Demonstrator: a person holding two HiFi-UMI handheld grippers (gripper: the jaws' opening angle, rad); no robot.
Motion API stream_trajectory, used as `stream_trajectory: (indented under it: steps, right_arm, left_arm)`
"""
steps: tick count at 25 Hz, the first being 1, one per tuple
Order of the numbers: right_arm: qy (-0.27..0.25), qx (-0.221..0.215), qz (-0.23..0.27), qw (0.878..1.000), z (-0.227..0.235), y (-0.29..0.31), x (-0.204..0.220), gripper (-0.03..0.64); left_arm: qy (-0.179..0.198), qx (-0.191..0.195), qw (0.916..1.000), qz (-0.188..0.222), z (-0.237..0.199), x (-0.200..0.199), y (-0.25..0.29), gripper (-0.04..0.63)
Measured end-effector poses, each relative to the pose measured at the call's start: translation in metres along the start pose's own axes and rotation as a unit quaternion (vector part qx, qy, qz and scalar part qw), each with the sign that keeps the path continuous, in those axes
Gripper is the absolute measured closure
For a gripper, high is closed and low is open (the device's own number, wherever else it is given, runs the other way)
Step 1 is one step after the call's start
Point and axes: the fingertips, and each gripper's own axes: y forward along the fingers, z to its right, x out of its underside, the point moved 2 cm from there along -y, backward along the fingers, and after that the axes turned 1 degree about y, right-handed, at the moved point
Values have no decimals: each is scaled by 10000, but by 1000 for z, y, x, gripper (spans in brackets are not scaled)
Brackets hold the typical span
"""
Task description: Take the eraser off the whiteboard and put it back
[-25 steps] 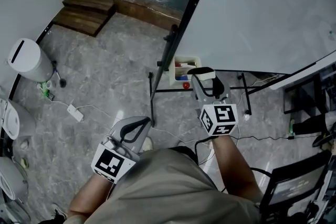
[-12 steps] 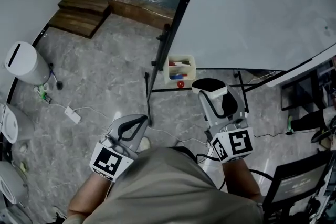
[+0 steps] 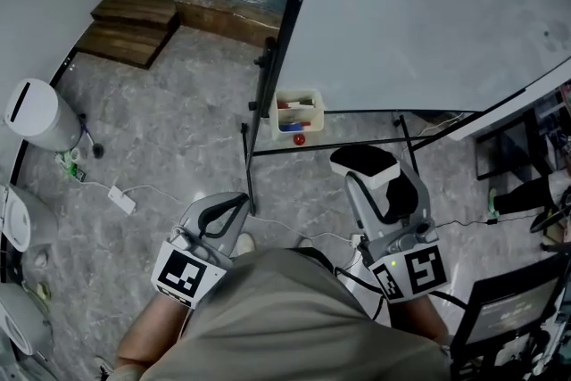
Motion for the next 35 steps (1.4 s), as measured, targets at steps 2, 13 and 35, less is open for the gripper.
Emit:
stream_trajectory:
  steps: [2,13,35]
  right_arm:
    - [-32,-3,32,10000,-1,-5,-5,354]
    - [11,102,58,9999,2,-5,-3,354]
    - [708,580,-736,9931,51,117,119,354]
  left_arm:
    - [42,-2,10000,-9,2,-1,-1,589]
    - [-22,-72,9999,67,0,0,-6,584]
    - [33,-210,9998,47,-20,4,-13,583]
